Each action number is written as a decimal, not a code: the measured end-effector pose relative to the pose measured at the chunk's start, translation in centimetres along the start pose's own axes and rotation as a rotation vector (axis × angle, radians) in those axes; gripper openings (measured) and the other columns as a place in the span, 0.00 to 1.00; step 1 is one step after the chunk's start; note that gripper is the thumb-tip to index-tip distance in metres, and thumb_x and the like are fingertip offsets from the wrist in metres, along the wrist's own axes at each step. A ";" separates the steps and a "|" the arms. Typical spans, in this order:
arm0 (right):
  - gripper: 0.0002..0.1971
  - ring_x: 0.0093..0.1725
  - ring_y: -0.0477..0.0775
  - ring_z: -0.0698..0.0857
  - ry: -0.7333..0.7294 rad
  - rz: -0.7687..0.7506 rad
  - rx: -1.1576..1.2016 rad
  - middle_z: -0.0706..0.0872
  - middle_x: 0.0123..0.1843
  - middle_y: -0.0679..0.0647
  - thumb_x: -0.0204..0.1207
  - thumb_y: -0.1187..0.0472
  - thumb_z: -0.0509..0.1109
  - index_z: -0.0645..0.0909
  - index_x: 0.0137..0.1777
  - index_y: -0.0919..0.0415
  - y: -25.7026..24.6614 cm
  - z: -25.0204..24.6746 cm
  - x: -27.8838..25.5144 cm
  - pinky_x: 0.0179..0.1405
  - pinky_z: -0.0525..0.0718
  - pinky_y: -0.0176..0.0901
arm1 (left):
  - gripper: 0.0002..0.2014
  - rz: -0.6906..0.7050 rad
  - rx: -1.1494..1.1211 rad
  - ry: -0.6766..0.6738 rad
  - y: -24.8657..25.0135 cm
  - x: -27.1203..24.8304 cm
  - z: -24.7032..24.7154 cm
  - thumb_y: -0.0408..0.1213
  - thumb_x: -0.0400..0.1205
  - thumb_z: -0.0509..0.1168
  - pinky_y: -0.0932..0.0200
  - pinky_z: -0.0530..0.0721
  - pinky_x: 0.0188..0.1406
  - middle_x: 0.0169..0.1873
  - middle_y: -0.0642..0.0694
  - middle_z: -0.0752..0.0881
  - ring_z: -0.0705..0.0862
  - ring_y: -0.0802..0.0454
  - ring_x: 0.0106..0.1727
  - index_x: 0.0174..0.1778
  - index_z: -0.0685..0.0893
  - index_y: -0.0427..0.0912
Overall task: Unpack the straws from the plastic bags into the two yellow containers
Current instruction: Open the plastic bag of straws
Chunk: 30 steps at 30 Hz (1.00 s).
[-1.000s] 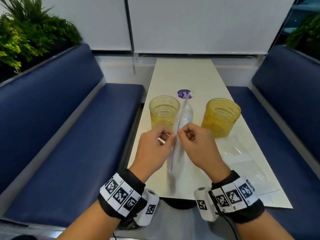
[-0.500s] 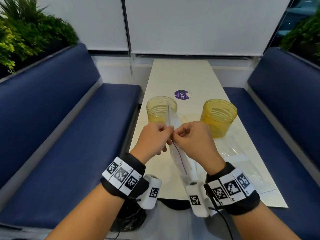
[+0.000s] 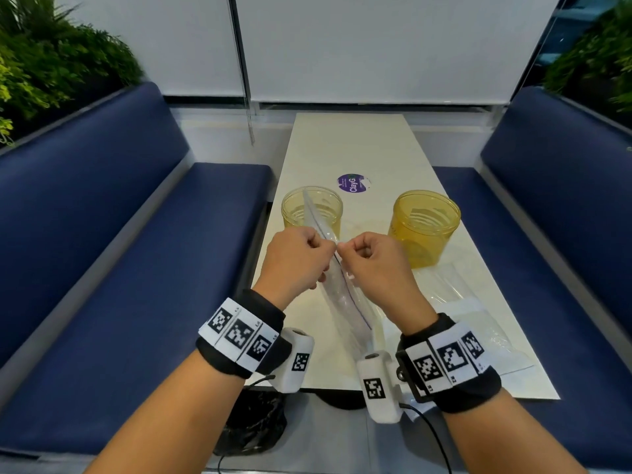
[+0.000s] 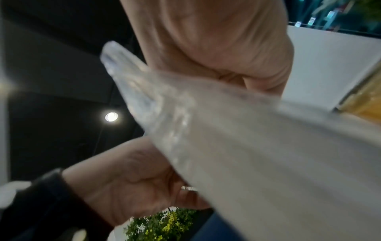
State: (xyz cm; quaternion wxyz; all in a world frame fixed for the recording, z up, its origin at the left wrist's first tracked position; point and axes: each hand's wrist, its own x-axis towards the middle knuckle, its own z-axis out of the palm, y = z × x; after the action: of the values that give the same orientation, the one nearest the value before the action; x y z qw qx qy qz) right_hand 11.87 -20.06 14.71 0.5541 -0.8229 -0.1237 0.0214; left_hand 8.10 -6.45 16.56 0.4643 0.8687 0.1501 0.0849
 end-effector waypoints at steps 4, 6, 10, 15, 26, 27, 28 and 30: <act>0.09 0.34 0.49 0.82 0.032 -0.091 -0.264 0.85 0.33 0.49 0.80 0.60 0.70 0.81 0.38 0.55 -0.8 0.3 -0.3 0.32 0.78 0.42 | 0.17 0.113 0.236 0.059 0.4 -0.1 0.2 0.41 0.80 0.64 0.38 0.89 0.38 0.29 0.37 0.88 0.90 0.40 0.33 0.25 0.73 0.41; 0.07 0.36 0.51 0.81 0.000 -0.100 -0.330 0.85 0.36 0.52 0.81 0.61 0.66 0.78 0.40 0.57 -1.4 0.5 -0.4 0.32 0.76 0.42 | 0.16 0.125 0.229 0.036 0.7 0.0 0.1 0.39 0.80 0.63 0.38 0.90 0.40 0.29 0.35 0.88 0.90 0.39 0.33 0.27 0.74 0.39; 0.15 0.43 0.61 0.89 -0.189 0.010 -0.328 0.87 0.44 0.58 0.87 0.52 0.55 0.79 0.50 0.60 -1.8 0.5 0.8 0.45 0.90 0.60 | 0.16 0.100 0.033 -0.080 1.1 0.1 -0.2 0.35 0.86 0.58 0.50 0.93 0.32 0.29 0.45 0.81 0.82 0.55 0.27 0.32 0.76 0.37; 0.17 0.41 0.63 0.88 -0.224 -0.056 -0.482 0.88 0.39 0.59 0.86 0.57 0.54 0.79 0.38 0.58 -2.0 0.4 1.5 0.42 0.89 0.57 | 0.16 0.067 -0.063 -0.089 0.9 -0.1 0.0 0.36 0.86 0.61 0.52 0.93 0.32 0.33 0.37 0.84 0.83 0.57 0.28 0.38 0.80 0.27; 0.17 0.24 0.50 0.65 0.079 -0.080 -0.736 0.68 0.26 0.53 0.76 0.66 0.65 0.64 0.27 0.60 -2.9 -0.7 1.6 0.21 0.58 0.41 | 0.07 0.112 0.265 0.230 0.4 -0.1 -1.1 0.32 0.68 0.68 0.47 0.86 0.35 0.27 0.39 0.83 0.78 0.43 0.31 0.28 0.77 0.35; 0.12 0.27 0.52 0.69 0.089 -0.077 -0.730 0.73 0.30 0.54 0.74 0.69 0.66 0.69 0.31 0.62 -3.1 -1.0 1.8 0.23 0.63 0.41 | 0.05 0.115 0.254 0.218 0.4 -0.1 -1.4 0.29 0.67 0.68 0.49 0.84 0.35 0.28 0.42 0.84 0.80 0.43 0.34 0.29 0.78 0.37; 0.06 0.31 0.56 0.74 0.089 -0.090 -0.726 0.77 0.35 0.56 0.72 0.73 0.65 0.75 0.37 0.63 -3.4 -1.3 1.8 0.27 0.68 0.42 | 0.06 0.121 0.244 0.199 0.4 0.0 -1.7 0.26 0.68 0.67 0.52 0.82 0.33 0.30 0.44 0.84 0.81 0.43 0.36 0.31 0.79 0.40; 0.14 0.41 0.61 0.81 0.048 -0.139 -0.758 0.84 0.44 0.60 0.70 0.78 0.63 0.82 0.48 0.63 -3.8 -1.9 1.8 0.34 0.76 0.47 | 0.13 0.122 0.307 0.127 0.5 0.1 -2.3 0.22 0.73 0.63 0.59 0.77 0.31 0.35 0.49 0.86 0.81 0.49 0.35 0.34 0.86 0.45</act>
State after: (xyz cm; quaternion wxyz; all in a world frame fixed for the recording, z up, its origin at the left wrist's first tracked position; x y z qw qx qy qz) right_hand 13.29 -19.98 19.13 0.2137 -0.9593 -0.1652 -0.0827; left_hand 7.60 -4.88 18.25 0.3098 0.9298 0.1373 0.1439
